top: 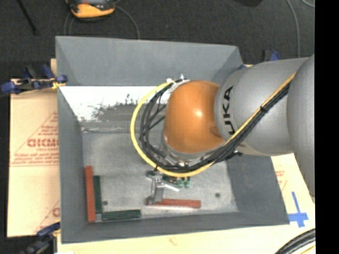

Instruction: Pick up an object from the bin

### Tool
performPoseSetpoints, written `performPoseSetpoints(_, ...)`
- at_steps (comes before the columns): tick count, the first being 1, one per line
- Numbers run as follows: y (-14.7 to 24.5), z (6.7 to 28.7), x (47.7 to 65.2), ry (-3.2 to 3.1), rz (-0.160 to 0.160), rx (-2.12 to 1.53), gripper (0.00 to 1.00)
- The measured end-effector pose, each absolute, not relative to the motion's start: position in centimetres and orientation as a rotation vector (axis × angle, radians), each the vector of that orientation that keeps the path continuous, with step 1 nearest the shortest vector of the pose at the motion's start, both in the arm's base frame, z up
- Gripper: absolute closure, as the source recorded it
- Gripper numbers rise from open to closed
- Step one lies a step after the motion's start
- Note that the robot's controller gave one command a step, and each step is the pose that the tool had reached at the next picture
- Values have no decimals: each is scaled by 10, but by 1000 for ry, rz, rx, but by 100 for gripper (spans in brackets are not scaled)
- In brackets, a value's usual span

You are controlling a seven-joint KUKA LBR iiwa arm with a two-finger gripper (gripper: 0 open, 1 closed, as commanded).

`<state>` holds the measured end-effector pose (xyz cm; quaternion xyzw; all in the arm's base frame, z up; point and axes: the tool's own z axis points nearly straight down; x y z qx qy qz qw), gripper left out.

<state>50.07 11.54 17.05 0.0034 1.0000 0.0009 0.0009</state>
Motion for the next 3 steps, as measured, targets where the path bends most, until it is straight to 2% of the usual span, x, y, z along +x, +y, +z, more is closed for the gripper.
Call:
performPoseSetpoints(1, 115, 171, 501, 3140, 3, 11, 0)
performPoseSetpoints(2, 97, 121, 500, 3132, 2, -1, 0)
performPoseSetpoints(3, 41, 104, 486, 3143, 0, 88, 0)
